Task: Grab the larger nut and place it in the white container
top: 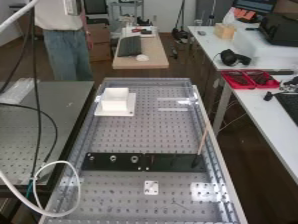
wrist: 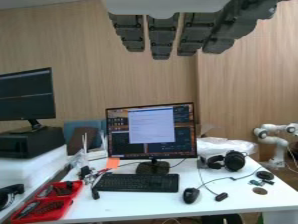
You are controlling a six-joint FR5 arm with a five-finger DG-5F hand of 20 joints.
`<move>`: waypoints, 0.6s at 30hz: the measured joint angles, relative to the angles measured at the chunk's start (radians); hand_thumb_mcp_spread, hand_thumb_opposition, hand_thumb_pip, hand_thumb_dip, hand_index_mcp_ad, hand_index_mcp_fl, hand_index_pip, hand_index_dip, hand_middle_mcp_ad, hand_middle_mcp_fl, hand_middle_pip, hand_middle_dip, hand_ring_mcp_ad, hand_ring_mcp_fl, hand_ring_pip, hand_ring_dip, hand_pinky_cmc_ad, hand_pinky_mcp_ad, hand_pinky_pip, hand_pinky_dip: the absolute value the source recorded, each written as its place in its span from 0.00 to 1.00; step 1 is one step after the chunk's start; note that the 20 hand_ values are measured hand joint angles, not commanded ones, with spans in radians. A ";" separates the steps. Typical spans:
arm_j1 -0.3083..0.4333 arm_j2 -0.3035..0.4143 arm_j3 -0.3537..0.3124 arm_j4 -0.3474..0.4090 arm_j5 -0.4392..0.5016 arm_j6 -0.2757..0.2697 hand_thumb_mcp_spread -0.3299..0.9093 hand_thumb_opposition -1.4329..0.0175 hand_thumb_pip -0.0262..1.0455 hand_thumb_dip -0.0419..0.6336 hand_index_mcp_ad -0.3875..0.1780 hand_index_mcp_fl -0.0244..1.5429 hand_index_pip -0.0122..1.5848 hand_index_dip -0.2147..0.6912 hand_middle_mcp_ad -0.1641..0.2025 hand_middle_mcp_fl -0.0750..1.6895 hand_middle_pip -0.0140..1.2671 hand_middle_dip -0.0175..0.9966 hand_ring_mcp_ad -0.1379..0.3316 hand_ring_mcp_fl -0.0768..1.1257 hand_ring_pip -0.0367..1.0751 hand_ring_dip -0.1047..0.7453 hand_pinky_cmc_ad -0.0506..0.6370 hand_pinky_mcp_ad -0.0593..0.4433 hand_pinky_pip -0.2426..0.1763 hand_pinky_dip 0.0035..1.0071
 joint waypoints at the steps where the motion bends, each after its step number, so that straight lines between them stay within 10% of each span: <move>1: 0.000 0.001 -0.001 0.000 0.000 0.000 0.27 0.99 0.03 0.07 0.69 0.03 0.01 0.23 0.60 0.06 0.03 0.04 0.44 0.06 0.05 0.14 0.14 0.21 0.55 0.02; 6: -0.001 0.004 -0.003 -0.001 0.001 0.000 0.41 0.79 0.32 0.12 0.70 0.03 0.02 0.28 0.59 0.05 0.07 0.10 0.43 0.06 0.05 0.17 0.22 0.32 0.55 0.21; 11: -0.001 0.005 -0.005 -0.003 0.001 0.000 0.43 0.61 0.33 0.12 0.67 0.03 0.04 0.31 0.59 0.05 0.10 0.17 0.55 0.06 0.08 0.22 0.48 0.65 0.46 0.44; 18: -0.002 0.007 -0.010 0.002 0.001 0.000 0.43 0.54 0.34 0.12 0.67 0.03 0.05 0.34 0.60 0.05 0.11 0.21 0.65 0.06 0.11 0.24 0.63 0.77 0.38 0.58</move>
